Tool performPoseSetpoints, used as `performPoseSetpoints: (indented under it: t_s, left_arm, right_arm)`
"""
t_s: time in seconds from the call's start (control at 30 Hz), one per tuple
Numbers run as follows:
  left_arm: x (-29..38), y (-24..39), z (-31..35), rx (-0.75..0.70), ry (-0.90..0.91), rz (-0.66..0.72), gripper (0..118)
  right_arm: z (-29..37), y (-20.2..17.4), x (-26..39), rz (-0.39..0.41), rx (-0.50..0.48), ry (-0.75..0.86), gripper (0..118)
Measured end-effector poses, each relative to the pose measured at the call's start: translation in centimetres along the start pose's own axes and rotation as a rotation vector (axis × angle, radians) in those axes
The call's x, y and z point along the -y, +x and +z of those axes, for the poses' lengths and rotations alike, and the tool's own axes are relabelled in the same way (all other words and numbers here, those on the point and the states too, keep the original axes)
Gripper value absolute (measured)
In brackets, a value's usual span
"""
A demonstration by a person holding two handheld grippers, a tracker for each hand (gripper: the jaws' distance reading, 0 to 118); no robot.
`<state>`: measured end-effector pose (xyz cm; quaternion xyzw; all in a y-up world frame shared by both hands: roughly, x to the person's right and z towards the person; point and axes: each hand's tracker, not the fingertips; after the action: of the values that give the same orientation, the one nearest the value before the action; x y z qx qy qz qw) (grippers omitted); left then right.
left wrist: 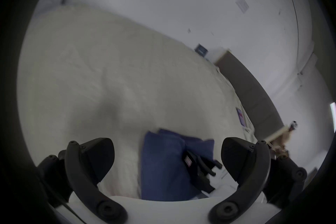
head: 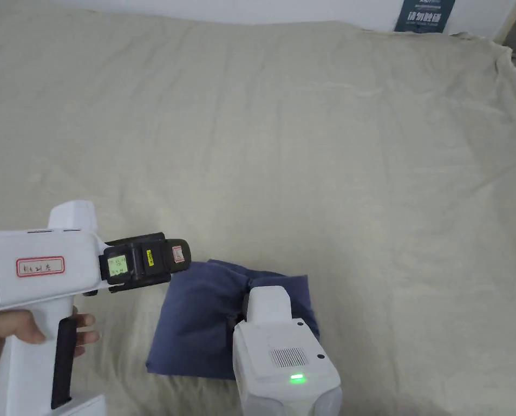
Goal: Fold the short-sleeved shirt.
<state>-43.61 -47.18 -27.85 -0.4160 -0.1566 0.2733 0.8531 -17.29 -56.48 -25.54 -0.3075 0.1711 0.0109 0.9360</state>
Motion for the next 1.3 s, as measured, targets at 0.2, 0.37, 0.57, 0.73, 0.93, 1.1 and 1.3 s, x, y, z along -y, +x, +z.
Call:
performPoseSetpoints:
  t_s: [0.2,0.37,0.57,0.73,0.93,1.1,1.3]
  left_arm:
    - [0.4,-3.6,-5.4,0.085,-0.277,0.135,116]
    - [1.4,-6.0,-7.0,0.252,-0.281,0.23,108]
    - [1.4,-5.1,-8.1,0.269,-0.329,0.193,108]
    - [1.7,-2.8,-9.6,0.204,-0.375,0.088,90]
    - [1.9,-1.7,-9.4,0.031,-0.369,0.082,22]
    - [1.7,0.5,-8.8,-0.088,-0.363,0.088,19]
    - [0.5,2.1,-5.6,-0.133,-0.358,0.035,19]
  right_arm:
    - [0.1,0.5,-0.2,-0.015,-0.021,-0.013,0]
    - [0.1,0.6,-0.2,-0.016,-0.024,-0.014,0]
    - [0.0,0.8,-0.3,-0.045,-0.027,-0.017,0]
    - [0.0,0.9,-0.3,-0.048,-0.032,-0.022,0]
    - [-0.2,0.9,-0.5,-0.053,-0.033,-0.035,0]
    - [0.7,1.8,-2.4,-0.079,-0.09,-0.094,0]
    - [8.1,6.2,-7.6,-0.078,-0.094,0.128,0]
